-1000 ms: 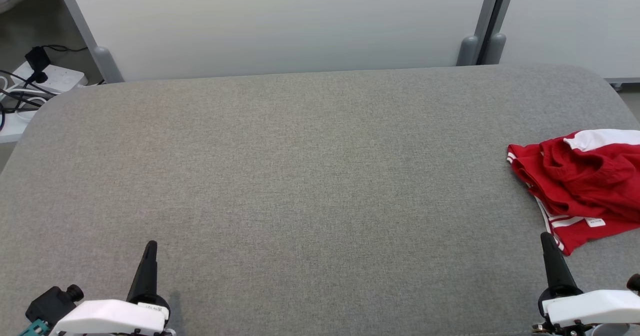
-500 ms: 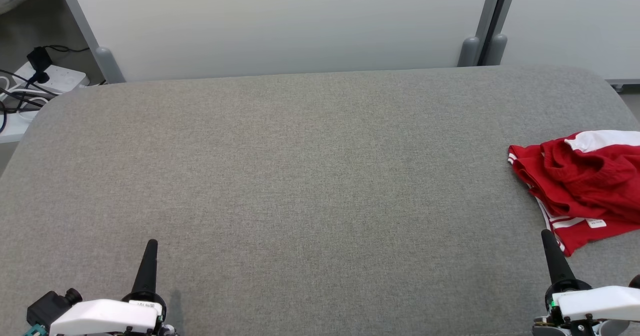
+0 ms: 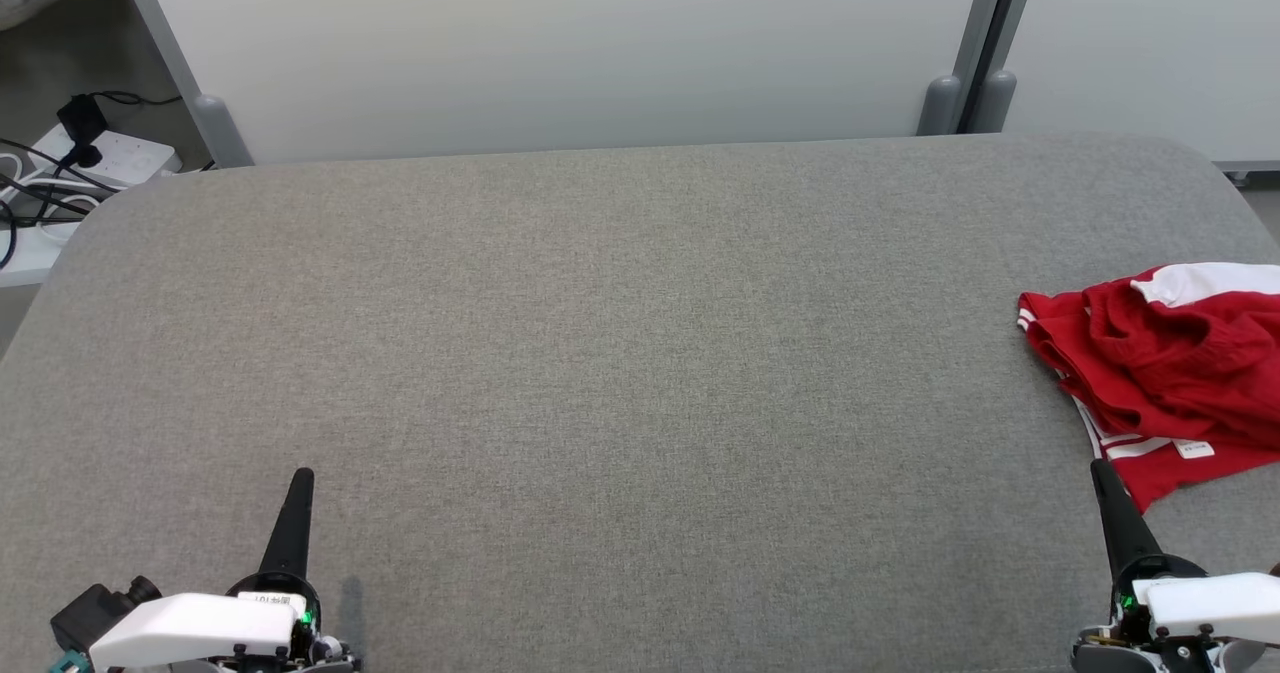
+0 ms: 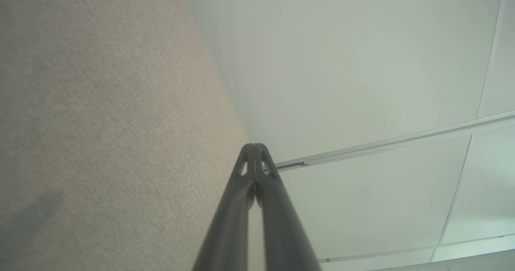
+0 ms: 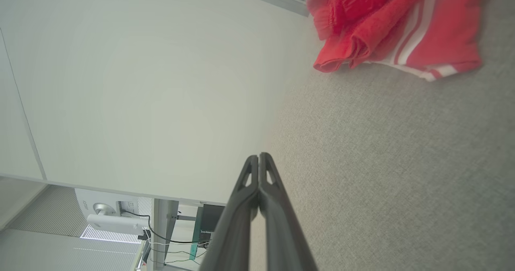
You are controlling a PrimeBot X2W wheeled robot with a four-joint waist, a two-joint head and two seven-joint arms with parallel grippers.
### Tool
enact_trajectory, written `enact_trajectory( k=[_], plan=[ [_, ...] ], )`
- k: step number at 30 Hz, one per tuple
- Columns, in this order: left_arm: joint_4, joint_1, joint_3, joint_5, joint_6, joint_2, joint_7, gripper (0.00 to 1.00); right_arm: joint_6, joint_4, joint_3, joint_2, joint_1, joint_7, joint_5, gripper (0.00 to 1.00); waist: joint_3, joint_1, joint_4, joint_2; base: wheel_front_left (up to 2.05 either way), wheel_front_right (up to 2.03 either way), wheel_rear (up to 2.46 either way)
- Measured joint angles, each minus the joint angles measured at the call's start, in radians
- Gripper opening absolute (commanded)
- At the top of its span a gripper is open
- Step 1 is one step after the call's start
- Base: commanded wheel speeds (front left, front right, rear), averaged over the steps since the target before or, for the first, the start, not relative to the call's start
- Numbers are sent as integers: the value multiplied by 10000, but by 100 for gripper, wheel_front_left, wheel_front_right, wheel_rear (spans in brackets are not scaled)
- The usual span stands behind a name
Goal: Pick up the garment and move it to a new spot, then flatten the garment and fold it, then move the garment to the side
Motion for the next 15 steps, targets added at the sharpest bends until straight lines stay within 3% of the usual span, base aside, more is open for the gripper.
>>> enact_trajectory(
  k=[15],
  plan=[
    [13, -195, 240, -1312, -219, -205, 430, 0, -2, 176, -113, -2, -158, 334, 1595, 0, -19, 0, 26, 0, 0, 0, 0]
  ],
)
